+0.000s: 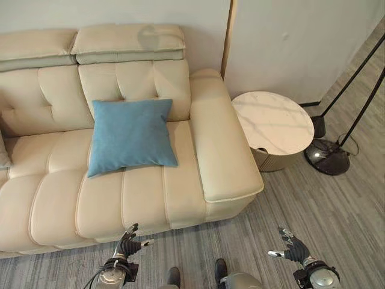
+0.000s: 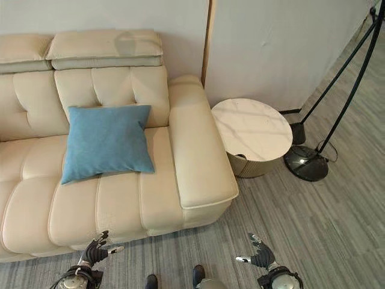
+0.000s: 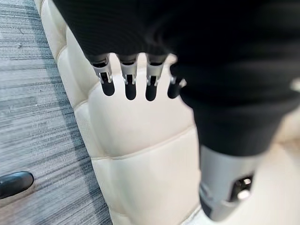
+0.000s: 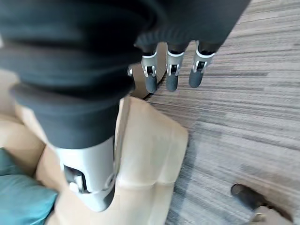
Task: Pick up all the scattered cushions and arrange them neatly on the sofa.
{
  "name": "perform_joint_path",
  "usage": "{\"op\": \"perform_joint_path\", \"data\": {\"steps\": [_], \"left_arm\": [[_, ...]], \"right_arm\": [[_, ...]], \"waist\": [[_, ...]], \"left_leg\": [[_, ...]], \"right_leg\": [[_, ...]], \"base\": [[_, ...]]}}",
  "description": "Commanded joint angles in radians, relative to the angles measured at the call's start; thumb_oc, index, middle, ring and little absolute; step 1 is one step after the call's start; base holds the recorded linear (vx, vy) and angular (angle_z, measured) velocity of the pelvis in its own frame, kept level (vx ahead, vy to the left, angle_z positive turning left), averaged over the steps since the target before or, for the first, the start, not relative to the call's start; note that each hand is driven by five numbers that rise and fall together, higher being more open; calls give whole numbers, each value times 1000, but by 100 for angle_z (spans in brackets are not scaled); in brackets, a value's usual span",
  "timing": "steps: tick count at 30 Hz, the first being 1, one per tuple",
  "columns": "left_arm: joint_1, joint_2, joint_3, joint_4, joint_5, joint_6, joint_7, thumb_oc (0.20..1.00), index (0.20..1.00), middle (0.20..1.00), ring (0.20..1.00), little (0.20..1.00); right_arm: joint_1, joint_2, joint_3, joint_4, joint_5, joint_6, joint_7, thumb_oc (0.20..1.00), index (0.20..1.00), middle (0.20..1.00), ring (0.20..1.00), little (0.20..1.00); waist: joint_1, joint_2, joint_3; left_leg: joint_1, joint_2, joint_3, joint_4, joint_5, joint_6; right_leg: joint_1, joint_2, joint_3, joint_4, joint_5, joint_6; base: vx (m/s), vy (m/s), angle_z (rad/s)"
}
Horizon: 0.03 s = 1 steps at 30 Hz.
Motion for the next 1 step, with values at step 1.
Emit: {"op": "perform_joint_path", "data": {"steps": [1], "left_arm": [[9,47,56,-26,-2,-30,0,1000,1000,1000,1000,1000]], "right_arm": [[-18,3,8,-4,20,-9,5,1000,1000,1000,1000,1000]], "waist": [[7,-32,-31]], "left_leg": [[-28,-11,38,8,-31,-37]], "right_leg": [[108,-31,11,-74,-53,78]], "base": [[27,74,4]]}}
